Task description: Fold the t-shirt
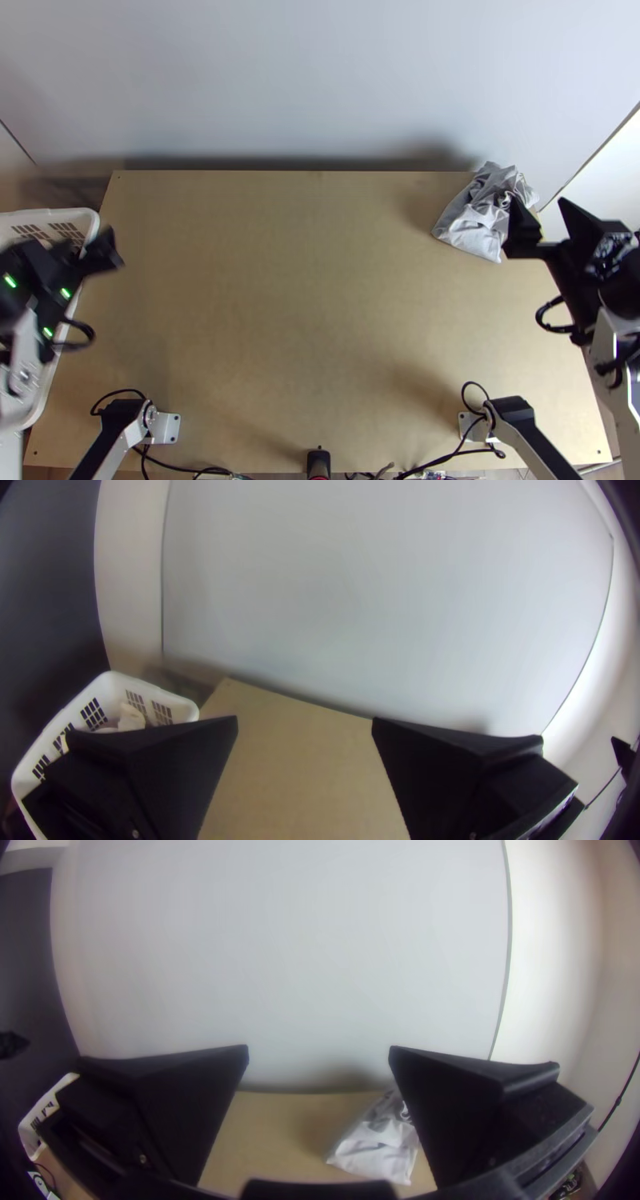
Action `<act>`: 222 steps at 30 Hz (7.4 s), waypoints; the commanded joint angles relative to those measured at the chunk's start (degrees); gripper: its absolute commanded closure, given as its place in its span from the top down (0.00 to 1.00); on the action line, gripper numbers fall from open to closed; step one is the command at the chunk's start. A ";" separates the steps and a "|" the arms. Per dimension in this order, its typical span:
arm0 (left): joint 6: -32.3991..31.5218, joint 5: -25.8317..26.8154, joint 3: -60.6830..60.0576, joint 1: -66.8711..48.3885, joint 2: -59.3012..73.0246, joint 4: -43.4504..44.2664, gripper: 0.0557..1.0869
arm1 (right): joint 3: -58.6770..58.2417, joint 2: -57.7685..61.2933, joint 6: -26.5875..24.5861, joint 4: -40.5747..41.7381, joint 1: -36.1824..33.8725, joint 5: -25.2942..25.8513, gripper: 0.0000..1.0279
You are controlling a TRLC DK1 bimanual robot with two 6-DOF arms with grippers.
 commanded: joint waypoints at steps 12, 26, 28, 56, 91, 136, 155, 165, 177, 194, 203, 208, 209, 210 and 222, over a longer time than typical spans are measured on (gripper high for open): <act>0.79 -7.16 40.62 -0.74 31.73 -14.55 0.95 | 17.53 16.79 4.28 -9.29 4.80 1.77 0.95; 4.92 -8.39 32.27 10.42 32.52 -15.87 0.95 | 18.32 20.75 6.74 -9.47 3.57 4.32 0.95; 6.42 -8.47 28.75 13.32 31.11 -17.89 0.95 | 18.41 21.45 6.22 -9.47 3.75 4.93 0.95; 34.80 -7.51 -12.56 54.63 33.40 4.61 0.95 | 19.38 28.22 2.96 -8.33 7.53 9.24 0.95; 40.43 -0.83 -16.69 60.08 60.20 28.95 0.95 | 26.41 32.52 3.75 -9.65 7.62 10.12 0.95; 38.67 6.91 4.23 63.06 79.98 4.08 0.27 | 32.65 46.41 -2.66 -12.63 8.23 17.24 0.95; 34.01 11.04 4.23 64.03 71.89 5.22 0.21 | 33.53 48.17 -4.24 -12.28 10.17 20.23 0.95; 28.39 11.83 16.62 63.33 68.90 -5.06 0.11 | 33.18 48.08 -4.33 -12.28 11.31 22.77 0.95; 23.82 18.95 34.46 63.94 70.84 -18.77 0.07 | 33.00 47.55 -4.33 -12.28 12.10 24.88 0.95; 27.60 22.11 36.93 42.85 55.98 -38.55 0.07 | 30.98 45.88 -4.42 -10.09 12.80 25.50 0.95; 22.15 15.26 26.64 18.94 44.73 -38.90 0.07 | 25.18 42.89 -4.42 -6.57 12.89 25.50 0.95; 17.93 9.54 21.02 2.16 39.46 -36.79 0.07 | 19.20 40.17 -6.09 -1.82 12.63 25.50 0.95; 17.05 8.49 20.93 -0.83 39.55 -36.79 0.07 | 18.06 39.73 -6.35 -0.68 12.45 25.50 0.95; 16.00 8.22 21.28 -3.29 40.07 -36.79 0.07 | 16.83 39.29 -6.70 0.55 12.45 25.50 0.95; 2.72 1.72 32.00 -37.13 50.36 -36.26 0.07 | -3.74 30.85 -5.03 13.38 9.99 25.32 0.93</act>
